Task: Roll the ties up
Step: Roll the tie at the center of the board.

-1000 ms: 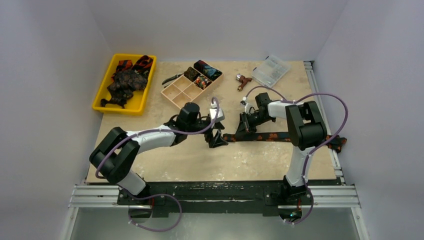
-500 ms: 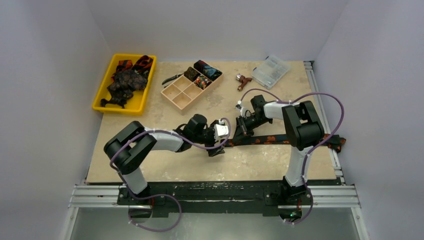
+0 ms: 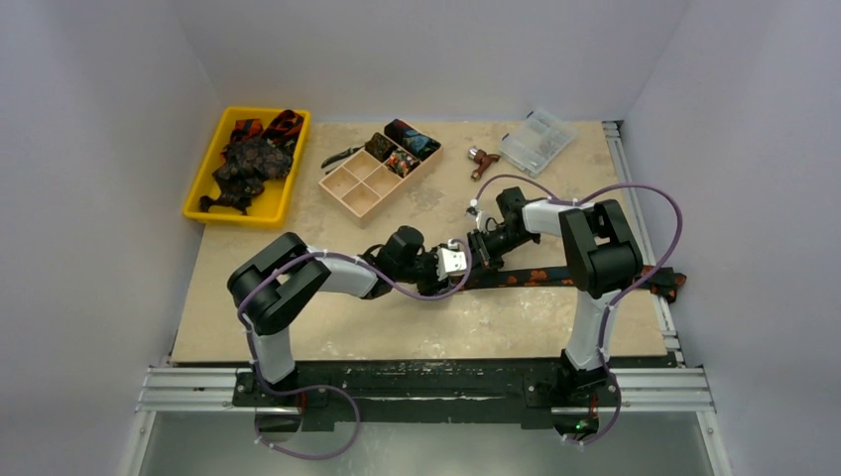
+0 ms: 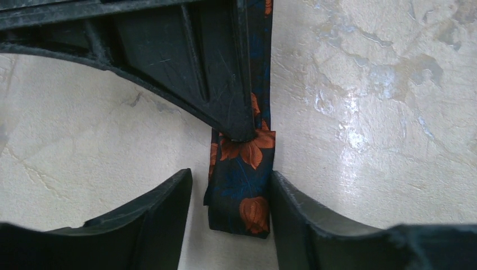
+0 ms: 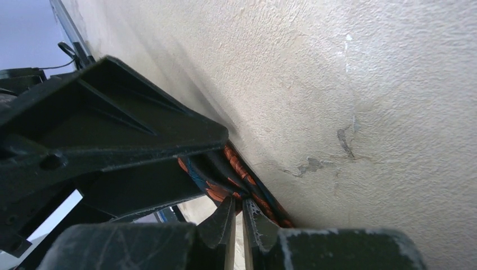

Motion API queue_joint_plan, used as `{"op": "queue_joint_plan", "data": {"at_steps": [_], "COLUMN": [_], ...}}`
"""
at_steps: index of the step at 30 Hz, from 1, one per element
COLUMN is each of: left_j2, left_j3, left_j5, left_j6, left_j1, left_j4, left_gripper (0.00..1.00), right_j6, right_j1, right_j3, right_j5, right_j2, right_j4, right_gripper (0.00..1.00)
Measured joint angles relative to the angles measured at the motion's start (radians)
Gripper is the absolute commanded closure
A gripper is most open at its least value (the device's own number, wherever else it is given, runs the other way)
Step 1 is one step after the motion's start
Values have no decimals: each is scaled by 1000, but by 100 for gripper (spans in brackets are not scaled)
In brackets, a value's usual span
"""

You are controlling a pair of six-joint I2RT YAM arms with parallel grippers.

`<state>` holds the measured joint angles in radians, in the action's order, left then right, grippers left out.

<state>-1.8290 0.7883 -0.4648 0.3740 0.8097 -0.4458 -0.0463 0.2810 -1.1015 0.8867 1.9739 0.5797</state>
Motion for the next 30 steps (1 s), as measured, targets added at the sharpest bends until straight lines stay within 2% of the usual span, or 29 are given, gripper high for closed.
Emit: {"op": "queue_joint_plan", "data": {"at_steps": [2, 5, 7, 12, 17, 21, 23, 25, 30], "left_j2": [-2, -2, -2, -2, -3, -3, -3, -4, -4], "left_j3": [1, 1, 1, 1, 2, 3, 5, 5, 5], "left_j5": [2, 11, 17, 35, 51, 56, 58, 58, 52], "left_j6": [5, 2, -8, -42, -71, -87, -95, -99, -100], "left_j1": [3, 5, 7, 11, 16, 16, 16, 16, 16], "left_j4": [-3, -2, -2, -2, -3, -2, -2, -1, -1], "left_gripper": [62, 64, 67, 67, 68, 69, 69, 69, 56], "right_j6": [0, 3, 9, 38, 60, 66, 67, 67, 60], "right_j1": [0, 0, 0, 0, 0, 1, 1, 1, 3], "right_j3": [-6, -20, -22, -23, -24, -24, -24, -24, -62], "right_j5": [0, 6, 13, 26, 26, 25, 25, 20, -34], "right_j2": [0, -1, -7, -27, -27, -27, -27, -27, -26], "right_j4": [5, 12, 12, 10, 10, 10, 9, 7, 32], "right_gripper": [80, 74, 73, 72, 64, 71, 83, 100, 100]}}
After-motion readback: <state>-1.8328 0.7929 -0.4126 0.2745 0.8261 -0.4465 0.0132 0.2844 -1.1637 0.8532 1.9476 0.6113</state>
